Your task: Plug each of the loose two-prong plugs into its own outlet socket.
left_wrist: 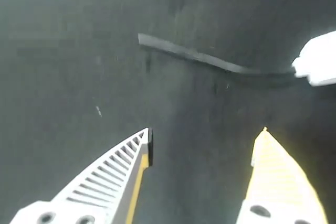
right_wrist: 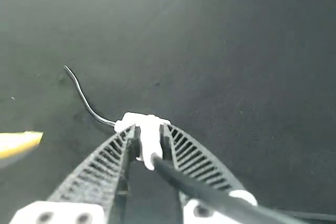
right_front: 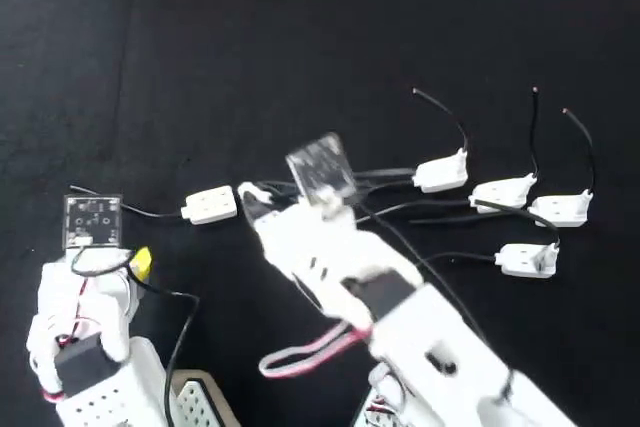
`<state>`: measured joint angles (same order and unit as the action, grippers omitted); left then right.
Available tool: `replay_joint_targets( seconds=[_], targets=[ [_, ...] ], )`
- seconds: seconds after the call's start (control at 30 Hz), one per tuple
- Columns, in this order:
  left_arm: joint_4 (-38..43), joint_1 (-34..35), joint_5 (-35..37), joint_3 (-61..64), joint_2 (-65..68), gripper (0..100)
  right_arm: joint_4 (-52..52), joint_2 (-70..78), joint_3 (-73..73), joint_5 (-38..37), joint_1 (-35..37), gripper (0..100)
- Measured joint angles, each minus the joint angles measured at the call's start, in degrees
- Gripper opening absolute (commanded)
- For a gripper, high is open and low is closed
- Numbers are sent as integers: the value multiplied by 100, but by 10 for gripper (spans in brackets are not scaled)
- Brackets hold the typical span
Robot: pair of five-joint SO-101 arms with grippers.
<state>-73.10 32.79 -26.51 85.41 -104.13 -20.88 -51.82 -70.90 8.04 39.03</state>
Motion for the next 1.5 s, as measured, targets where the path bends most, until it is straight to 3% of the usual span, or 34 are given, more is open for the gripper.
replay_joint_targets(
  seconds=[0.4, 0.7, 1.0, 1.27, 1.5],
  targets=[
    [9, 1837, 70, 932, 0, 306, -448, 3991, 2716, 246, 0, 11],
    [9, 2180, 18, 1011, 0, 306, -1354, 5705, 4501, 554, 44, 11],
    [9, 2180, 18, 1011, 0, 306, -2127, 5943, 5143, 598, 44, 11],
    [9, 2180, 18, 1011, 0, 306, -3508, 5890, 5741, 598, 44, 11],
    [9, 2180, 18, 1011, 0, 306, -3429, 5899, 5749, 598, 255, 11]
  ],
)
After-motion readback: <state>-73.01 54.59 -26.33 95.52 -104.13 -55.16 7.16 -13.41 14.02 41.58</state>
